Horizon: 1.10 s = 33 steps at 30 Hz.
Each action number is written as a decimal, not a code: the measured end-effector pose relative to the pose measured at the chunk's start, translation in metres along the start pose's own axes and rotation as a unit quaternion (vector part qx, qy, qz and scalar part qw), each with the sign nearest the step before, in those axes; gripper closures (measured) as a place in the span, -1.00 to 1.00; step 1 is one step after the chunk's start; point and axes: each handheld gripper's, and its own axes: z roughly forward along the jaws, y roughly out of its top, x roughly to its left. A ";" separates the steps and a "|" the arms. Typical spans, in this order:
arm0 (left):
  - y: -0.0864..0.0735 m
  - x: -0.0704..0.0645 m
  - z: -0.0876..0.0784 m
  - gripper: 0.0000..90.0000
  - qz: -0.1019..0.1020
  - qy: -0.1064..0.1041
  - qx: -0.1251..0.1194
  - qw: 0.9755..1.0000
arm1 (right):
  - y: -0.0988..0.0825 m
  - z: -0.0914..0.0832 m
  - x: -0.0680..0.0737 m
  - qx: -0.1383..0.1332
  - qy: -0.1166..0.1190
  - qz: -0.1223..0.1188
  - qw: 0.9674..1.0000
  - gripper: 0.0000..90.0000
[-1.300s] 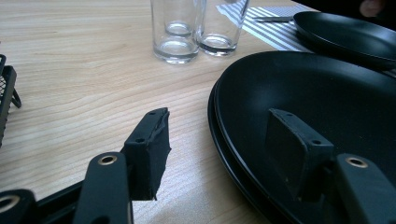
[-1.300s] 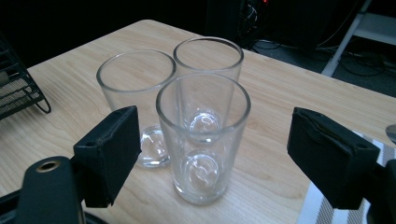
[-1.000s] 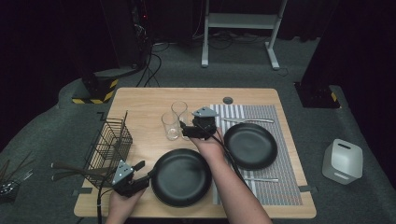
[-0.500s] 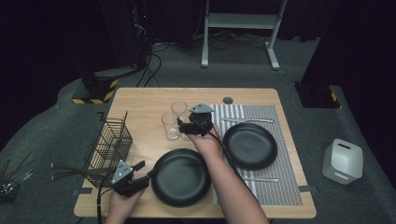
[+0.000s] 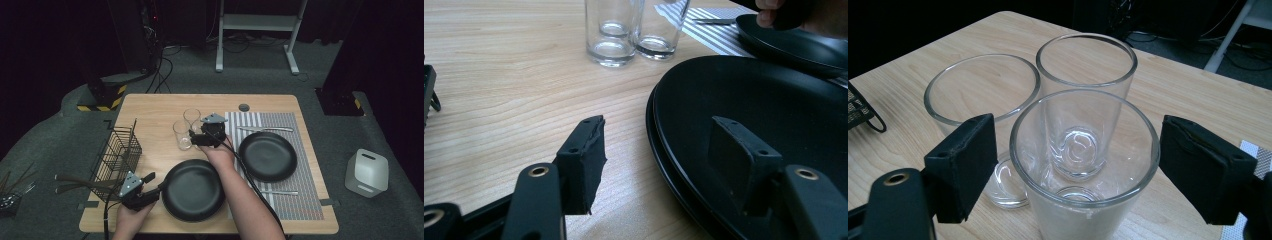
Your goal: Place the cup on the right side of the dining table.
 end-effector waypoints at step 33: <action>0.000 0.000 0.000 -0.11 -0.006 -0.002 0.001 1.000 | -0.009 0.010 -0.002 -0.001 -0.005 -0.012 1.000 -0.45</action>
